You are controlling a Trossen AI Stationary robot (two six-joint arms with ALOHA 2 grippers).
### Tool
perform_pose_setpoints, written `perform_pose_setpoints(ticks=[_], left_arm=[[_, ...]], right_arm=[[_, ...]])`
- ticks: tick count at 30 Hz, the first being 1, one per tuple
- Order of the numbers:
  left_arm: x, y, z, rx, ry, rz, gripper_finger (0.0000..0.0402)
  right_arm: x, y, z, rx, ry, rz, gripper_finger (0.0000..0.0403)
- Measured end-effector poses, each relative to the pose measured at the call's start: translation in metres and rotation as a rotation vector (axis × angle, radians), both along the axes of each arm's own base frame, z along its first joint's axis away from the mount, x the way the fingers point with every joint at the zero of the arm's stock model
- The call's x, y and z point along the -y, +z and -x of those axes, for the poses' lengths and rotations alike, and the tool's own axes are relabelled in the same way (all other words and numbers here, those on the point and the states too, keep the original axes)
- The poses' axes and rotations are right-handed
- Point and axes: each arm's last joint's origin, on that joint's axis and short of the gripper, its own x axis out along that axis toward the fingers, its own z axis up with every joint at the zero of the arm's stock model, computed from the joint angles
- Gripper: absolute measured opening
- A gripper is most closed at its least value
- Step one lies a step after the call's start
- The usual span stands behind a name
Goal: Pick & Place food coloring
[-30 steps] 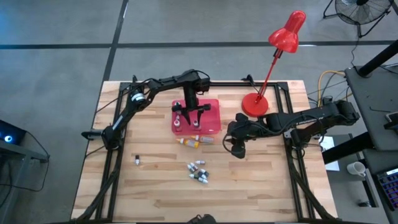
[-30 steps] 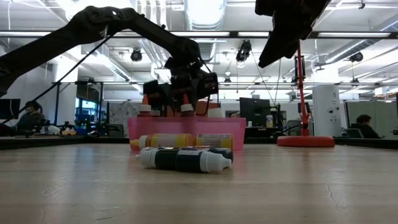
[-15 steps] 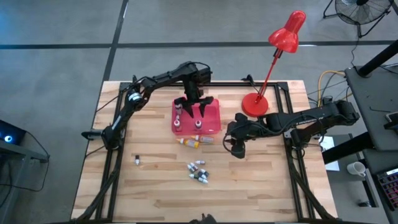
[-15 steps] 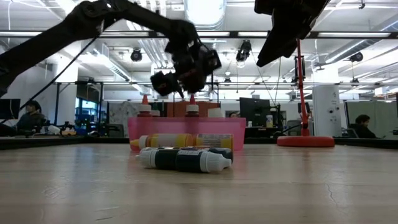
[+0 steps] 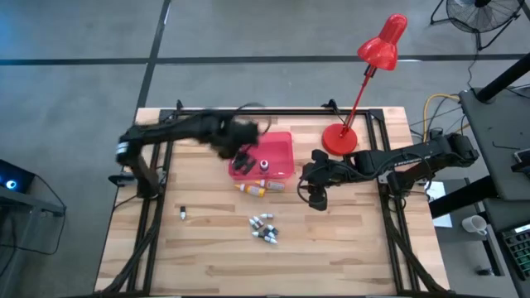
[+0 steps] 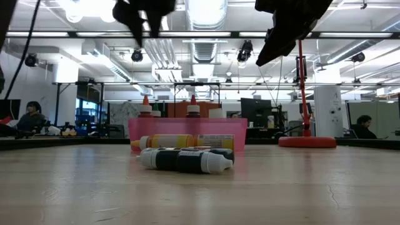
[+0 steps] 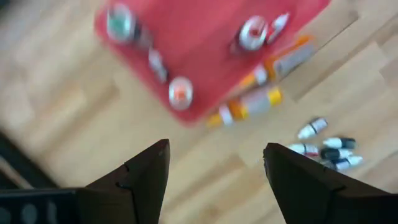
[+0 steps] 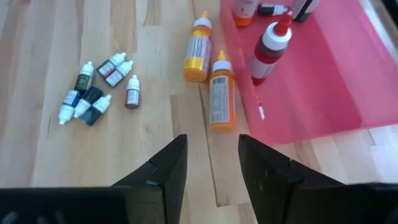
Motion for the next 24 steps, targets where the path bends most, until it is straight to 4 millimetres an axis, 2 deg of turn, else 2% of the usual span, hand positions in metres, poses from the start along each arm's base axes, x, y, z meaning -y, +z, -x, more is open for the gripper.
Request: perform_pose_setpoints(ticks=[3, 8, 14, 19, 24], left_arm=[[0.024, -0.017, 0.022, -0.033, 0.139, 0.031, 0.0232], [0.051, -0.066, 0.057, -0.139, 0.367, 0.048, 0.0232], [0.078, -0.121, 0.084, -0.142, 0.546, 0.127, 0.0232], [0.094, -0.152, 0.102, -0.125, 0.657, 0.14, 0.0232], [0.103, -0.17, 0.123, -0.186, 0.704, 0.125, 0.0232]], right_arm=[[0.001, 0.001, -0.002, 0.022, -0.011, 0.011, 0.0131], [0.005, 0.005, -0.007, 0.088, -0.04, -0.008, 0.0132], [0.009, 0.008, -0.01, 0.129, -0.058, -0.015, 0.0139], [0.009, 0.008, -0.011, 0.137, -0.068, -0.023, 0.0135], [0.01, 0.008, -0.011, 0.14, -0.086, -0.039, 0.0128]])
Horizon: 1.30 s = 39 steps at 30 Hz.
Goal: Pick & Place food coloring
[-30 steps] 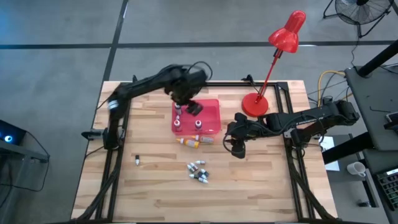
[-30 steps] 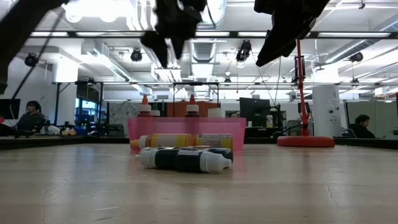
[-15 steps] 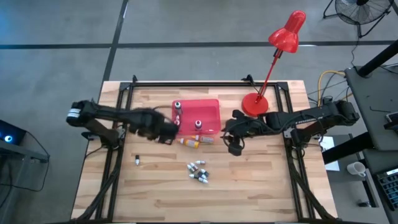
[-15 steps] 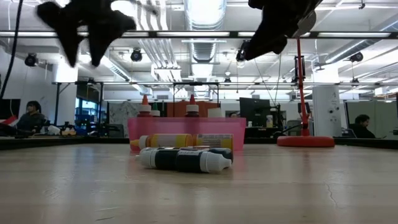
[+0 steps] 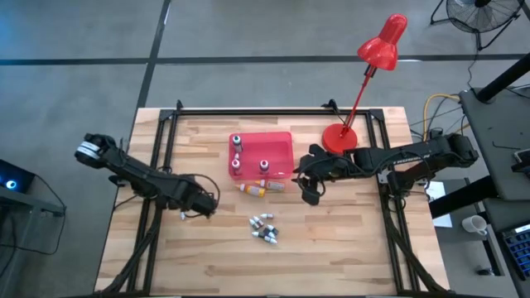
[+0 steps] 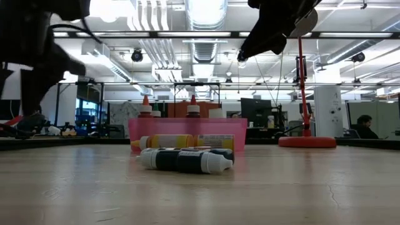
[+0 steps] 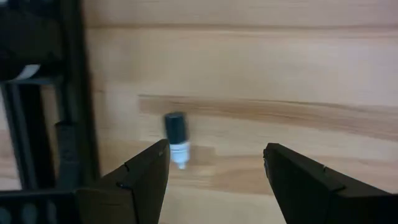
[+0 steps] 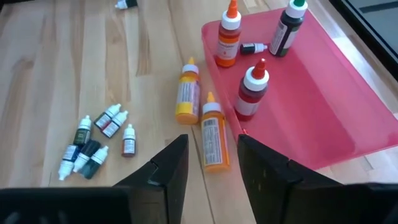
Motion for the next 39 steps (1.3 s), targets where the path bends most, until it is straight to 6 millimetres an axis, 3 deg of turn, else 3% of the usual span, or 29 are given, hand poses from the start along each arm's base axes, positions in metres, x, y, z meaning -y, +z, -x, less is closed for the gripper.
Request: perform_pose_setpoints(ticks=[10, 16, 26, 39], left_arm=[[-0.002, -0.032, 0.024, -0.065, 0.061, 0.076, 0.0232], [-0.002, -0.055, 0.027, -0.009, 0.089, 0.142, 0.0232], [-0.005, -0.062, 0.031, -0.009, 0.081, 0.107, 0.0229], [-0.001, -0.062, 0.029, 0.006, 0.051, 0.163, 0.0124]], right_arm=[[0.002, -0.001, 0.0, 0.003, -0.021, 0.01, 0.0132], [0.002, -0.004, 0.001, -0.007, -0.027, 0.017, 0.0127], [0.003, -0.016, 0.004, -0.039, -0.041, 0.006, 0.0126], [0.008, -0.016, 0.003, -0.013, -0.08, 0.012, 0.0118]])
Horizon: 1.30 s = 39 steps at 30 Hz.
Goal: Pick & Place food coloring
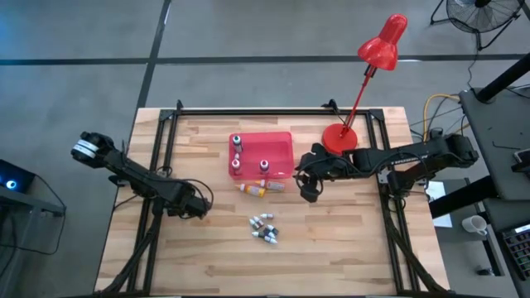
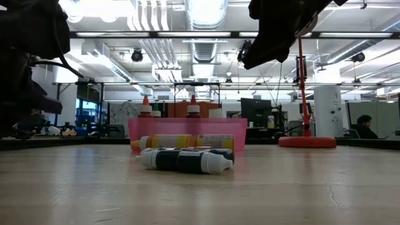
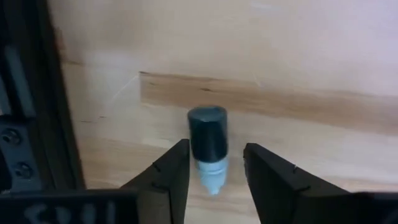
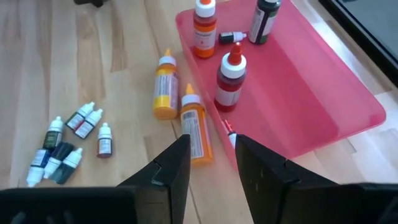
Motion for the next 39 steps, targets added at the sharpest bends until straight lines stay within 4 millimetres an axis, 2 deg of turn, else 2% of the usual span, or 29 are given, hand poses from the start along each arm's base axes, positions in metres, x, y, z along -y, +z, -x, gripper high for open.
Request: perform_pose_setpoints(ticks=[10, 19, 22, 26, 31, 36, 39], left_arm=[[-0.001, -0.001, 0.004, -0.018, -0.033, -0.036, 0.0103], [-0.002, -0.001, 0.003, -0.006, -0.07, -0.049, 0.005], [0.0, 0.006, -0.004, 0.047, -0.093, -0.07, 0.0043], [0.001, 0.031, -0.023, 0.211, -0.113, -0.193, 0.0044], [-0.008, 0.091, -0.051, 0.483, -0.171, -0.484, 0.0044], [-0.031, 0.146, -0.078, 0.608, -0.284, -0.688, 0.0044], [-0.051, 0.163, -0.097, 0.631, -0.384, -0.758, 0.0044]], right_arm=[[0.0, 0.0, 0.0, 0.003, -0.013, -0.01, 0.0125], [0.002, 0.0, 0.0, 0.002, -0.016, -0.008, 0.0113], [0.002, 0.0, 0.0, 0.001, -0.015, -0.007, 0.0111], [0.002, 0.0, 0.0, 0.002, -0.017, -0.009, 0.0112], [0.002, 0.0, 0.0, 0.001, -0.016, -0.009, 0.0106], [0.002, 0.0, 0.0, 0.0, -0.014, -0.006, 0.01], [0.002, 0.0, 0.0, 0.001, -0.014, -0.006, 0.0096]])
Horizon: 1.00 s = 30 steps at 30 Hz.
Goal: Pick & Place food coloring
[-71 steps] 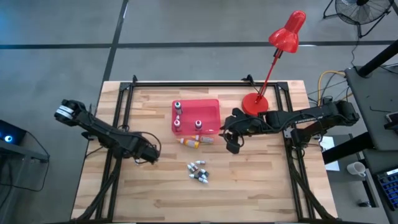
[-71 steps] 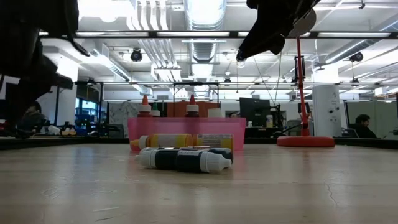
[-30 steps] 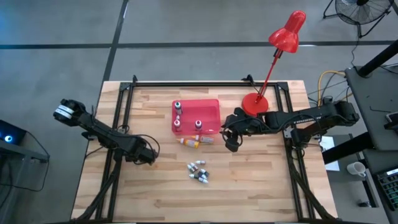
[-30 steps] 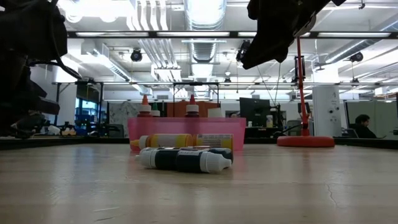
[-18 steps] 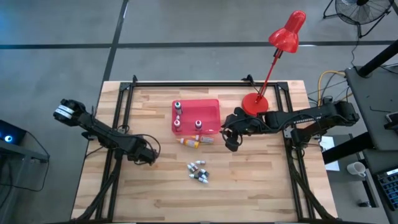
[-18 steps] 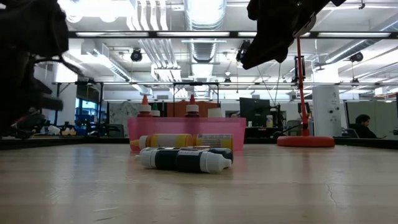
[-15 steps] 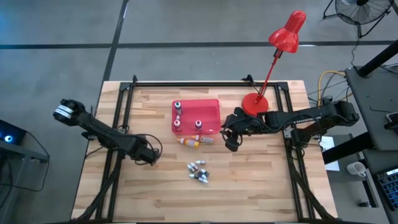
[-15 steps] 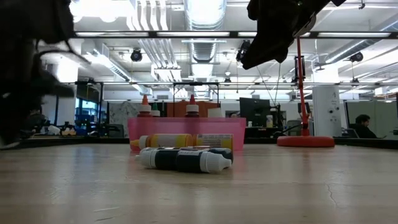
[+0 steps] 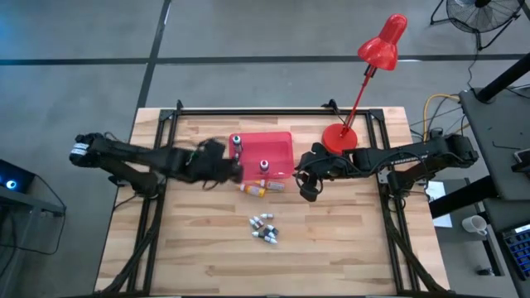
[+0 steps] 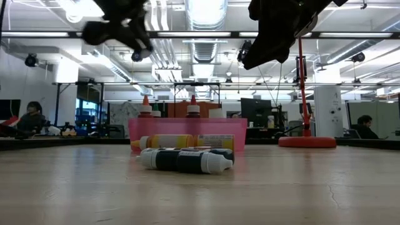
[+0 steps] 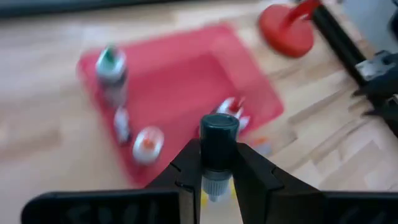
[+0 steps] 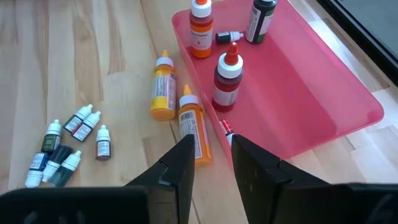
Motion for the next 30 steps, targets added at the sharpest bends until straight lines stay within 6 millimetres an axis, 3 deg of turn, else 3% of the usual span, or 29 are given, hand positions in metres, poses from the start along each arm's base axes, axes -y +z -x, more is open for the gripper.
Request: perform_pose_setpoints(ticks=[5, 9, 14, 19, 23, 30], left_arm=[[-0.048, 0.008, -0.024, -0.05, 0.019, -0.059, 0.0044], [-0.084, -0.005, -0.038, -0.127, 0.016, 0.006, 0.0044], [-0.112, -0.033, -0.055, -0.232, -0.008, 0.07, 0.0044], [-0.121, -0.061, -0.071, -0.307, -0.06, 0.157, 0.0047], [-0.12, -0.076, -0.077, -0.36, -0.098, 0.176, 0.0073], [-0.115, -0.067, -0.075, -0.378, -0.134, 0.178, 0.0145]], right_arm=[[0.0, 0.0, 0.0, 0.0, -0.003, -0.003, 0.0093], [0.0, 0.0, 0.0, 0.0, -0.004, -0.004, 0.0095], [0.0, 0.0, 0.0, 0.004, -0.021, -0.024, 0.01], [0.0, -0.001, 0.001, 0.0, -0.023, -0.028, 0.0099], [0.0, 0.0, 0.0, 0.0, -0.014, -0.031, 0.0107], [-0.001, -0.003, 0.001, -0.018, 0.036, 0.016, 0.0167]])
